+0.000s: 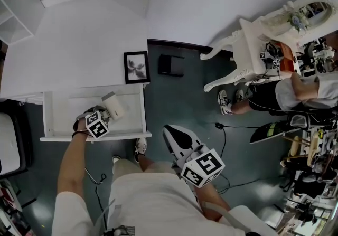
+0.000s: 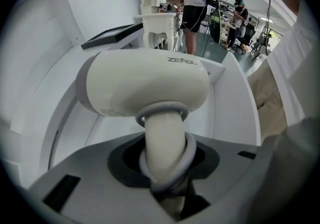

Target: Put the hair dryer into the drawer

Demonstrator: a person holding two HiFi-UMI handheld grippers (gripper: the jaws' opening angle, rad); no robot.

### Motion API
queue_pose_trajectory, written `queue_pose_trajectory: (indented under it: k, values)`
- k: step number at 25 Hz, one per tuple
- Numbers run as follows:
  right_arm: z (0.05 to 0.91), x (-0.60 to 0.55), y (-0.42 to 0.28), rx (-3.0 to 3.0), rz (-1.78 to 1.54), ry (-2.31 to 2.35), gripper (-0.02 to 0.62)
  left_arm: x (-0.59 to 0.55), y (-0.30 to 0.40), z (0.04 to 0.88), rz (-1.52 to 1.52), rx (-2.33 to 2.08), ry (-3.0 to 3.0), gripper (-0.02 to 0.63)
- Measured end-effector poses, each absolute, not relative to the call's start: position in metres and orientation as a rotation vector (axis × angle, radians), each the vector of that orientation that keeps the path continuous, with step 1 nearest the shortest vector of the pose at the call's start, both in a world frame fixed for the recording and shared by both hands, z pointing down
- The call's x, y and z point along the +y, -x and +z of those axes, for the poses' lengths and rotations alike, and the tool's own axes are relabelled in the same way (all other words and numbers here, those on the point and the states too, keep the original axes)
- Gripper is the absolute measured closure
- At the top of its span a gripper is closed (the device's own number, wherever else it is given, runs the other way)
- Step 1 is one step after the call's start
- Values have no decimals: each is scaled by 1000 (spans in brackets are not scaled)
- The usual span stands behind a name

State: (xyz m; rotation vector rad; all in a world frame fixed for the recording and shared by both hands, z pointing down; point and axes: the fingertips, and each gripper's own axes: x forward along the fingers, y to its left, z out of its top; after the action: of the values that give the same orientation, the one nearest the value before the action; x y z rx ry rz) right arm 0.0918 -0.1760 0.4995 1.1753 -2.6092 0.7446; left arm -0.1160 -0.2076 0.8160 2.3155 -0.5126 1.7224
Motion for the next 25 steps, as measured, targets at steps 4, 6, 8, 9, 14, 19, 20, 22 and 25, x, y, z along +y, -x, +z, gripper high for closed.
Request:
queue_pose_trajectory:
  k: [4, 6, 8, 9, 14, 19, 20, 22, 25]
  values:
    - [503, -174, -91, -2599, 741, -1183, 586, -202, 114, 822, 1716, -422, -2302, 462]
    - [502, -173, -89, -2594, 740, -1186, 586, -199, 112, 824, 1724, -389, -2295, 462]
    - [500, -172, -88, -2594, 740, -1186, 586, -198, 112, 825, 1737, -365, -2291, 462]
    - [499, -172, -87, -2595, 740, -1186, 586, -198, 112, 825, 1742, -354, -2289, 462]
    - [497, -173, -90, -2582, 741, -1209, 586, -198, 105, 826, 1790, -248, -2291, 462]
    - [494, -172, -90, -2574, 745, -1246, 586, -197, 104, 830, 1850, -151, -2276, 462]
    - [493, -171, -93, -2570, 748, -1258, 586, -196, 103, 831, 1859, -135, -2271, 462]
    - [493, -170, -97, -2561, 754, -1285, 586, -194, 102, 834, 1879, -108, -2259, 462]
    - [493, -168, -105, -2547, 764, -1324, 586, -191, 102, 838, 1896, -83, -2240, 462]
